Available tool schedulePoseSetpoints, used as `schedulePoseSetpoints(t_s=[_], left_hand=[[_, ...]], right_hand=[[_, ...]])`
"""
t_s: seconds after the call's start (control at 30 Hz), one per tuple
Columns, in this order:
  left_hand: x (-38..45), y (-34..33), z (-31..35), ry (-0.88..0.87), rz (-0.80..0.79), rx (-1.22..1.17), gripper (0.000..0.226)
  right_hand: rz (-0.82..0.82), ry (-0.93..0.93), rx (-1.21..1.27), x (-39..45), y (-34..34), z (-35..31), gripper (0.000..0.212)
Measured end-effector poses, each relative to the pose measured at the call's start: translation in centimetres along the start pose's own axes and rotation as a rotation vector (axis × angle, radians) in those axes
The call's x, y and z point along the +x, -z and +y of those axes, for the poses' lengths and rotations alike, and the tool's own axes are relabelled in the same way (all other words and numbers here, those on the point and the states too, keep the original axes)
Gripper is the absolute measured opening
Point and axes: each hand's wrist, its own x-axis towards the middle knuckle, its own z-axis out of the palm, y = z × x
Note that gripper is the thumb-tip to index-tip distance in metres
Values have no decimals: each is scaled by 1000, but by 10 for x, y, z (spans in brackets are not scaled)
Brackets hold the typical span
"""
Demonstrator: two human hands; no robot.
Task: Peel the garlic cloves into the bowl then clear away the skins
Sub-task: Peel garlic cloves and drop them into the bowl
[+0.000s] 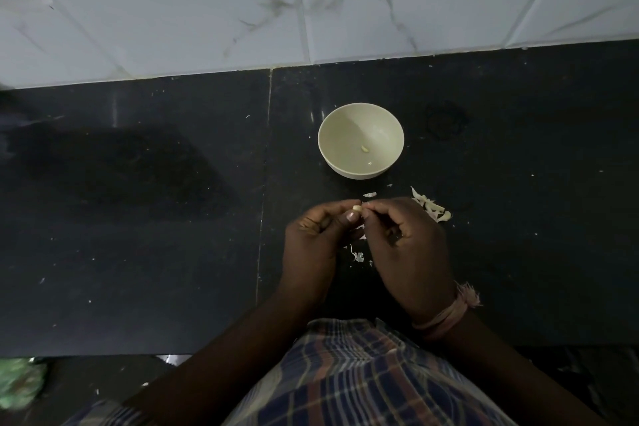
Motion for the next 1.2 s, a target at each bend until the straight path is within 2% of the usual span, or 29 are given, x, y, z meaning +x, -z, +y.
schedulePoseSetpoints(t_s=[0.43, 0.67, 1.0, 1.1, 1.2], left_hand=[[1, 4, 4, -313, -67, 281, 25], [2, 6, 5, -380, -91, 366, 22], [1, 4, 5, -233, -155, 215, 21], [0, 1, 3, -147, -116, 105, 19], [1, -1, -2, 26, -120, -128, 16]], right_hand=[[17, 18, -76, 5, 2, 4, 9], [-17, 33, -118, 7, 3, 8, 5], [-61, -98, -24, 8, 3, 6, 6], [-69, -309, 140, 8, 2, 4, 4], [-88, -500, 338, 9, 1, -1, 3]])
